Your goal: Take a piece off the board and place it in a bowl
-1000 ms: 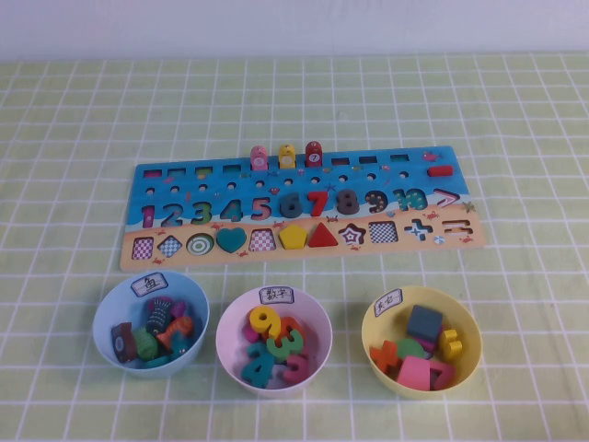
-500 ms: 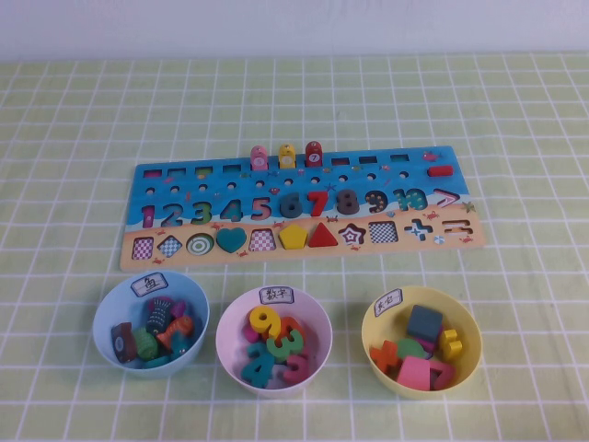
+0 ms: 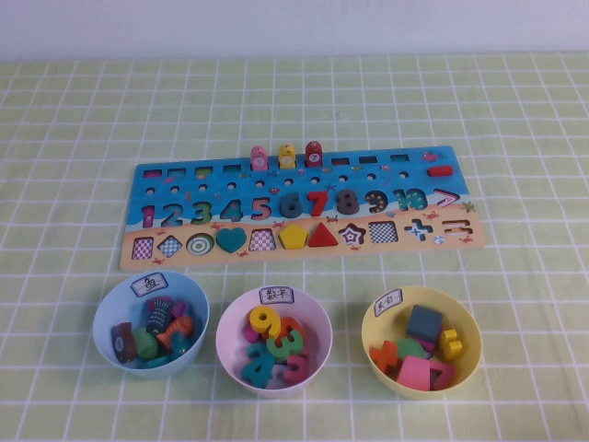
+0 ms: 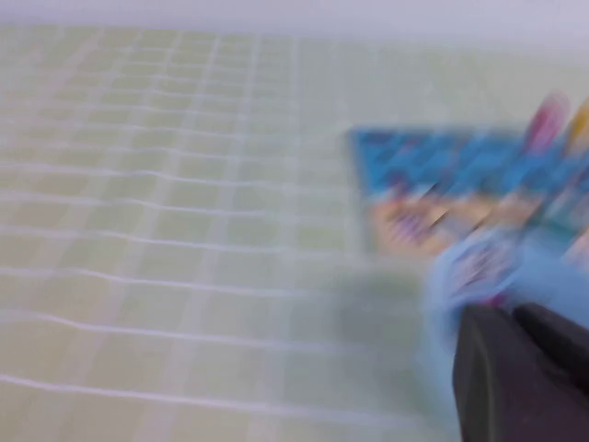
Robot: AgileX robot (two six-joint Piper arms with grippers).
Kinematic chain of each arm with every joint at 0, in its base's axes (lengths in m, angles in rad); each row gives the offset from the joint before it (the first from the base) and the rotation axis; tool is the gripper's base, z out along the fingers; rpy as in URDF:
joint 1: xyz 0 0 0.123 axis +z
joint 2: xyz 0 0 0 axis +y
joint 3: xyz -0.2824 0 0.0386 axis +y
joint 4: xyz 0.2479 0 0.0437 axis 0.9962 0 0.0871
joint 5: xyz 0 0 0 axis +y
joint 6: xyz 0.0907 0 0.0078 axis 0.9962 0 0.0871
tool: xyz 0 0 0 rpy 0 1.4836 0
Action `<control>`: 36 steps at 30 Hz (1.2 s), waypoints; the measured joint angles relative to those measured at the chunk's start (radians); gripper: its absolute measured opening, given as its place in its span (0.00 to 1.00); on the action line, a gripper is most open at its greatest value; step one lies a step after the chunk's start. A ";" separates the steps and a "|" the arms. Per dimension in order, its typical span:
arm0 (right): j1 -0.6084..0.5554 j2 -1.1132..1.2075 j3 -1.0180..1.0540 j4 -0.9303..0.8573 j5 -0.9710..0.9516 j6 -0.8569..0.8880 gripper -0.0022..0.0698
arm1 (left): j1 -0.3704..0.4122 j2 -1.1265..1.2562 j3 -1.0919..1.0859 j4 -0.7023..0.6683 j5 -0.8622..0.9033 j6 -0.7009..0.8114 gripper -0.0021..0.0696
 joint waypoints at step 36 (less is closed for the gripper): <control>0.000 0.000 0.000 0.002 0.000 0.000 0.01 | 0.000 0.072 -0.168 -0.694 -0.116 0.172 0.02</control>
